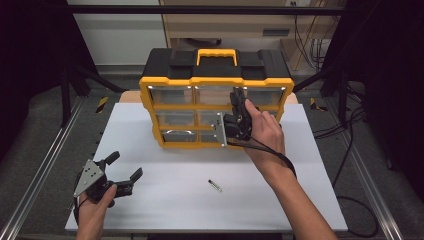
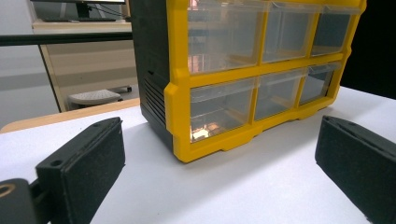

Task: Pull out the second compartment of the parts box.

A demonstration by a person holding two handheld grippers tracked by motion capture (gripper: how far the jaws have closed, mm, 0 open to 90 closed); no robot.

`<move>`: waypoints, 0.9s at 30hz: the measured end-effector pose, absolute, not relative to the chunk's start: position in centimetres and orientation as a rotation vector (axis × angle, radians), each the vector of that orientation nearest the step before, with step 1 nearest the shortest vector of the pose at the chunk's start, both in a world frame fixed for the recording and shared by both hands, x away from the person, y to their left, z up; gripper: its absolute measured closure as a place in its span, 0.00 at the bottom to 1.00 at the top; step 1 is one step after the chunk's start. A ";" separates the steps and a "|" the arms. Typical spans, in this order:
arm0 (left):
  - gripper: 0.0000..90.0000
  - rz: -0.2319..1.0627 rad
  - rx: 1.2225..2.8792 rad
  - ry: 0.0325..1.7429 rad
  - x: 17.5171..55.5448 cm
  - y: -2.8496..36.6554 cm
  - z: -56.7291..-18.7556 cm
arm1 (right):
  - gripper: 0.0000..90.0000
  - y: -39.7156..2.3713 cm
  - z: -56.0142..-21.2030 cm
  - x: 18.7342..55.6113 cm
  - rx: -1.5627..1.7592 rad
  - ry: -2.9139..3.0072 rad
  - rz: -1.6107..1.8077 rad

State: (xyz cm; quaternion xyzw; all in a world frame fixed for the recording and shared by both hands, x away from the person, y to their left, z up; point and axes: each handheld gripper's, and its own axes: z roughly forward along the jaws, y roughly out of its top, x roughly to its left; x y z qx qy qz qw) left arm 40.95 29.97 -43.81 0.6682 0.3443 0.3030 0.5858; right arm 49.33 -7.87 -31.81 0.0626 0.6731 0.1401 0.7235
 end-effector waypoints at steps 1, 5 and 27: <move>0.02 0.706 1.560 0.802 40.9 30.0 -43.8 | 0.81 -7.9 -31.8 49.3 0.138 1.485 0.308; 0.02 0.705 1.564 0.799 40.9 29.9 -43.8 | 0.83 -8.0 -31.9 49.4 0.137 1.478 0.298; 0.02 0.717 1.573 0.805 41.0 29.9 -43.8 | 0.88 -7.3 -32.1 49.5 0.140 1.436 0.216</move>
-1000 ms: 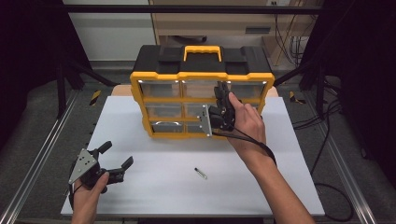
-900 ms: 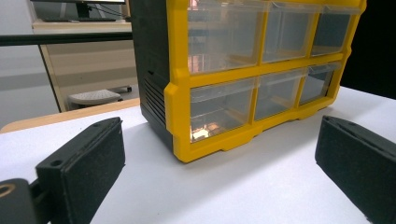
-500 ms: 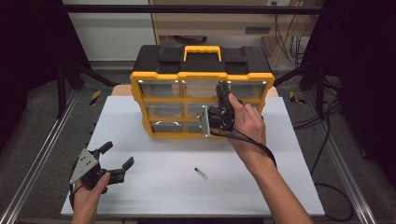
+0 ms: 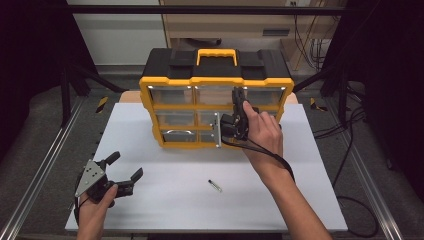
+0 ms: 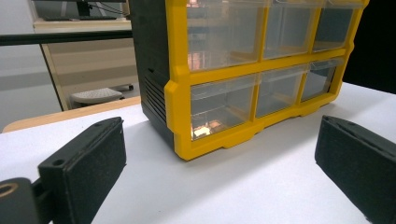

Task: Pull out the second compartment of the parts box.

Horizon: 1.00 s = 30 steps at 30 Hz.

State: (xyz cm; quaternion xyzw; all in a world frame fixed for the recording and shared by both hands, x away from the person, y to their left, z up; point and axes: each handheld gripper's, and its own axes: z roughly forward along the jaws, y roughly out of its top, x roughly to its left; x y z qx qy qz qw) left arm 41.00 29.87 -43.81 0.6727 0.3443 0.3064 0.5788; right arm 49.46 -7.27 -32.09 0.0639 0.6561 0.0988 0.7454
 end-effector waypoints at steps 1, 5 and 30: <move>0.02 0.717 1.573 0.805 41.0 29.9 -43.8 | 0.88 -7.2 -32.1 49.5 0.141 1.436 0.214; 0.02 0.716 1.572 0.804 41.0 29.8 -43.8 | 0.89 -7.1 -32.1 49.5 0.143 1.430 0.196; 0.02 0.711 1.571 0.803 41.0 29.9 -43.8 | 0.92 -6.9 -32.5 49.1 0.124 1.387 0.169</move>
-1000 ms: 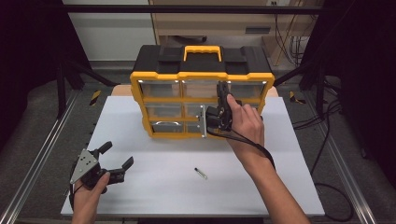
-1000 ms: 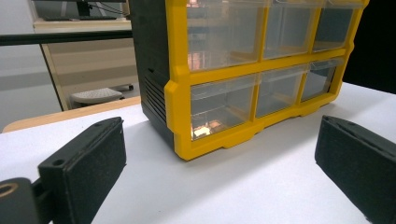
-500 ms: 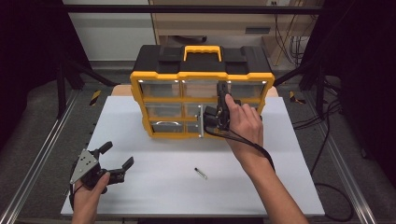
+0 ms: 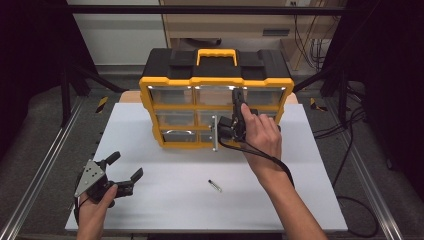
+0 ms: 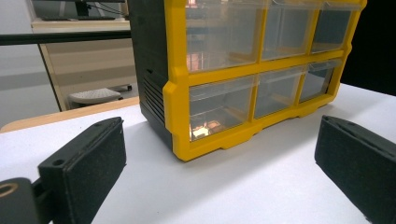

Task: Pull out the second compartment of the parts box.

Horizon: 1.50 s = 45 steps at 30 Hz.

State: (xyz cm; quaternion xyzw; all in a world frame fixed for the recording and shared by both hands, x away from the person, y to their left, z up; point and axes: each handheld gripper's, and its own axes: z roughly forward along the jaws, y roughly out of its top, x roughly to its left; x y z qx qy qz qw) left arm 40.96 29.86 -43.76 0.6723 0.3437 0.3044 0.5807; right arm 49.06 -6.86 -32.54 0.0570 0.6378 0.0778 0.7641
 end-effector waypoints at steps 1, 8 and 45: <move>0.02 0.711 1.571 0.803 41.0 29.9 -43.8 | 0.92 -6.9 -32.5 49.0 0.125 1.390 0.172; 0.02 0.709 1.568 0.804 40.9 29.9 -43.8 | 0.92 -7.0 -32.5 48.4 0.128 1.391 0.185; 0.02 0.716 1.569 0.806 40.9 29.9 -43.7 | 0.90 -7.6 -32.2 44.9 0.117 1.402 0.254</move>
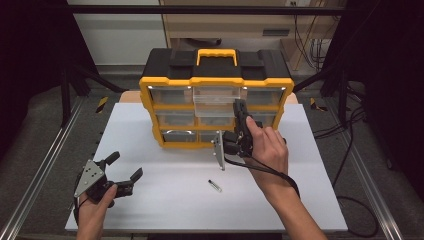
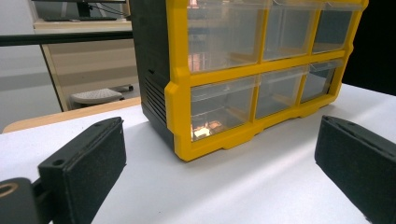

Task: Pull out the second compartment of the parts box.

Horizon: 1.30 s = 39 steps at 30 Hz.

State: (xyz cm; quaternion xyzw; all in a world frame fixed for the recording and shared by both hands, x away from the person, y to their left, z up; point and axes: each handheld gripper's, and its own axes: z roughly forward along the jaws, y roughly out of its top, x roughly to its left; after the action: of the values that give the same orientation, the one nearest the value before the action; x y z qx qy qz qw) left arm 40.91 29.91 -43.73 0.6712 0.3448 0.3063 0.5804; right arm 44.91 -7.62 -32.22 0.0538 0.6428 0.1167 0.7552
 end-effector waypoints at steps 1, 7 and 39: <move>0.02 0.715 1.568 0.806 40.9 29.9 -43.7 | 0.90 -7.6 -32.2 44.8 0.119 1.402 0.257; 0.02 0.718 1.568 0.805 40.9 29.9 -43.7 | 0.90 -7.7 -32.2 44.4 0.118 1.405 0.268; 0.02 0.717 1.571 0.804 40.9 29.9 -43.7 | 0.89 -7.8 -32.2 42.2 0.135 1.424 0.309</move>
State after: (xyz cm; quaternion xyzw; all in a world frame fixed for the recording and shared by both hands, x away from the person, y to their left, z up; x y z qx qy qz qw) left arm 40.90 29.86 -43.73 0.6720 0.3438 0.3069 0.5797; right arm 42.15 -7.78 -32.21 0.0615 0.6501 0.1411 0.7441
